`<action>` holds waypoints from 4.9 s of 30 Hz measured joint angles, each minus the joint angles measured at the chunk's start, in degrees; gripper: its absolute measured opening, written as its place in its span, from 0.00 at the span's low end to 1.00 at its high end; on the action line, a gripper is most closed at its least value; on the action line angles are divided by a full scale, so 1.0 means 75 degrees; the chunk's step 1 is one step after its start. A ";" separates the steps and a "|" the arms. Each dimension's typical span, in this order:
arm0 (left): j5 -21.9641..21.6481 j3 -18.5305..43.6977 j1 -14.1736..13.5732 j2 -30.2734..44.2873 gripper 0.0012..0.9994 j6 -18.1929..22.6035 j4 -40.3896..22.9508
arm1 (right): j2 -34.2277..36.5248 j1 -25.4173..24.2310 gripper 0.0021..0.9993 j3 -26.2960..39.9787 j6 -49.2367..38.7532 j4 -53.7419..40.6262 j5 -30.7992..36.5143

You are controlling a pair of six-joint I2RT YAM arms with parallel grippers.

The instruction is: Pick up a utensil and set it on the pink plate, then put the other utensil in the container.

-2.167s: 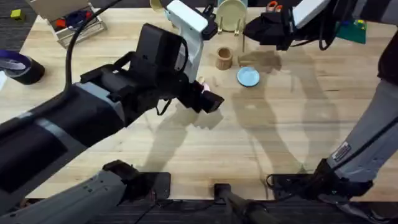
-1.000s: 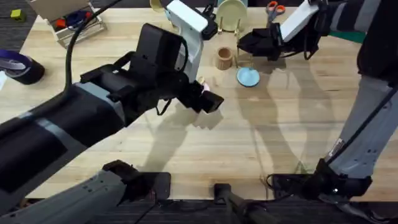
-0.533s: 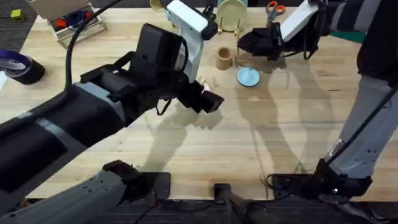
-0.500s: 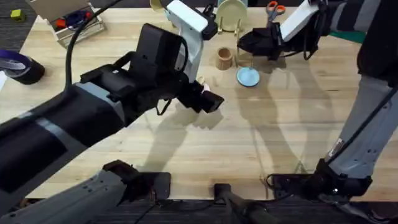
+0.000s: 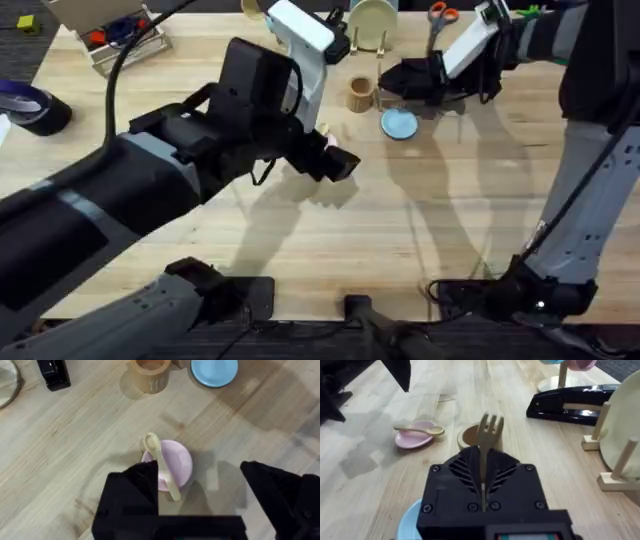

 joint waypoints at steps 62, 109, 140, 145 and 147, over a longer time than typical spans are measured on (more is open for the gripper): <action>0.0000 0.0000 0.0000 0.0000 0.99 0.0000 0.0000 | -0.0924 0.0015 0.03 0.0000 0.0069 0.0058 -0.0009; 0.0000 0.0000 0.0000 0.0000 0.99 0.0000 0.0000 | -0.1804 0.0831 0.03 0.0000 0.0426 0.0823 -0.0015; 0.0000 0.0000 0.0000 0.0000 0.99 0.0000 0.0000 | -0.1775 0.0905 0.03 0.0000 0.0538 0.1075 -0.0015; 0.0000 0.0000 0.0000 0.0000 0.99 0.0000 0.0000 | -0.1708 0.0912 0.03 0.0000 0.0544 0.1087 -0.0015; 0.0000 0.0000 0.0000 0.0000 0.99 0.0000 0.0000 | -0.1584 0.0912 0.03 0.0000 0.0544 0.1084 -0.0015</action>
